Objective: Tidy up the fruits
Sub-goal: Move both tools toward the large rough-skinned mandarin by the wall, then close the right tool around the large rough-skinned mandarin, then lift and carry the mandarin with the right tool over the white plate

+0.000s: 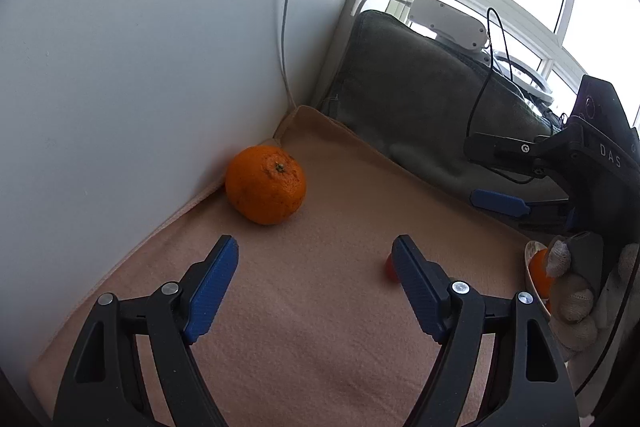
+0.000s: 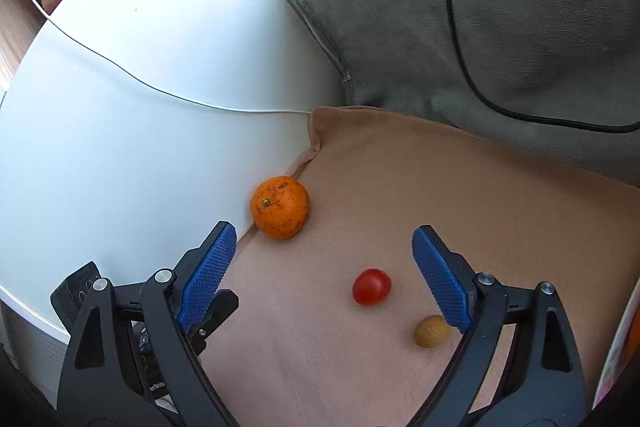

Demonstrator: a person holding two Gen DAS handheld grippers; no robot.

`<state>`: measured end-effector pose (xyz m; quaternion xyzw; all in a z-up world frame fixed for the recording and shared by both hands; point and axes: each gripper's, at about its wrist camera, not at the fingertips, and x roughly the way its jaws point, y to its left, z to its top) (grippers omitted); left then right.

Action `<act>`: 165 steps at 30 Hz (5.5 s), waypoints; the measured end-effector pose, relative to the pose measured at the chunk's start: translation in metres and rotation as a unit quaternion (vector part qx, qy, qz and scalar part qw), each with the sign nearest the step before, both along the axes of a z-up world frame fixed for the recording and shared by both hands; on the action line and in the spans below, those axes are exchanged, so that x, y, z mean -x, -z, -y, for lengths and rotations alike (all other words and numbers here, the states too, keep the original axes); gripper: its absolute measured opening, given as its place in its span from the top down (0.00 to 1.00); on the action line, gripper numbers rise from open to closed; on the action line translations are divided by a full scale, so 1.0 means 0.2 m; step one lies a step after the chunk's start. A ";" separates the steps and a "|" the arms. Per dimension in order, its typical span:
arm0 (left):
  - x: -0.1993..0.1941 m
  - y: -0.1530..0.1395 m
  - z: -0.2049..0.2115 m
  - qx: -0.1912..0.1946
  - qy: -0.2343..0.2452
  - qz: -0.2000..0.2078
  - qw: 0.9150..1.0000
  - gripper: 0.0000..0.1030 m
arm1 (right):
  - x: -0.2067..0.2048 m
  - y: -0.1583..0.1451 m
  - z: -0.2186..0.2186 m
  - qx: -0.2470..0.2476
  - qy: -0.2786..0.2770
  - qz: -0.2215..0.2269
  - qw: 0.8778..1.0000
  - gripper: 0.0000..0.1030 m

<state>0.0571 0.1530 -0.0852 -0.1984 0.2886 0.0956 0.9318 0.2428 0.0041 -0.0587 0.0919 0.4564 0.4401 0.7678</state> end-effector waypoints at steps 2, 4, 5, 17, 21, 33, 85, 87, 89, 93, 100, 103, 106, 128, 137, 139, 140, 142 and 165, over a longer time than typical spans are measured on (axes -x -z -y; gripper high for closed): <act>-0.02 0.03 -0.03 0.001 -0.004 -0.007 1.000 0.23 | -0.03 0.03 -0.11 0.003 -0.016 -0.009 1.000 0.10; -0.04 0.05 -0.06 0.002 -0.007 -0.015 1.000 0.23 | -0.05 0.07 -0.20 0.007 -0.026 -0.018 0.999 0.10; -0.05 0.06 -0.07 0.001 -0.008 -0.018 1.000 0.23 | -0.07 0.08 -0.24 0.009 -0.029 -0.024 0.999 0.10; -0.19 0.12 -0.14 -0.004 0.002 -0.046 0.999 0.30 | -0.23 0.31 -0.56 0.004 -0.047 -0.107 0.993 0.20; -0.24 0.13 -0.16 -0.001 0.004 -0.052 0.999 0.36 | -0.27 0.37 -0.60 -0.005 -0.044 -0.129 0.991 0.26; -0.29 0.17 -0.22 0.013 0.007 -0.066 0.998 0.40 | -0.29 0.47 -0.61 -0.027 -0.042 -0.169 0.984 0.35; 0.01 0.02 0.16 -0.025 0.071 -0.036 0.997 0.49 | 0.19 0.18 0.00 -0.041 -0.037 -0.086 0.995 0.47; 0.02 0.00 0.20 -0.028 0.079 -0.029 0.996 0.49 | 0.21 0.12 0.05 -0.045 -0.027 -0.079 0.995 0.47; 0.03 -0.03 0.25 -0.031 0.087 -0.022 0.995 0.49 | 0.25 0.05 0.16 -0.050 -0.019 -0.072 0.996 0.47; 0.02 -0.05 0.34 -0.034 0.108 -0.014 0.993 0.49 | 0.30 0.00 0.31 -0.055 0.000 -0.060 0.997 0.47; -0.03 -0.07 0.51 -0.040 0.150 -0.006 0.988 0.49 | 0.32 -0.04 0.61 -0.064 0.041 -0.048 0.996 0.47; -0.04 -0.09 0.61 -0.040 0.171 -0.002 0.985 0.49 | 0.33 -0.07 0.74 -0.065 0.062 -0.041 0.995 0.47; -0.06 -0.11 0.70 -0.042 0.191 0.001 0.981 0.49 | 0.32 -0.05 0.83 -0.068 0.083 -0.036 0.994 0.47; -0.26 -0.19 1.31 -0.056 0.304 0.008 0.951 0.49 | 0.25 -0.03 1.44 -0.084 0.202 -0.023 0.976 0.47; -0.35 -0.19 1.49 -0.062 0.329 -0.001 0.942 0.49 | 0.18 0.02 1.63 -0.092 0.228 -0.031 0.969 0.47; -0.37 -0.19 1.52 -0.063 0.332 -0.003 0.941 0.49 | 0.16 0.02 1.66 -0.096 0.234 -0.034 0.967 0.47; -0.38 -0.19 1.53 -0.064 0.334 -0.003 0.940 0.49 | 0.15 0.03 1.68 -0.097 0.236 -0.035 0.966 0.47; -0.40 -0.19 1.56 -0.066 0.337 -0.004 0.939 0.49 | 0.14 0.03 1.71 -0.099 0.239 -0.036 0.965 0.47; -0.54 -0.12 1.76 -0.087 0.360 -0.035 0.928 0.49 | -0.04 0.21 1.91 -0.114 0.281 -0.088 0.949 0.47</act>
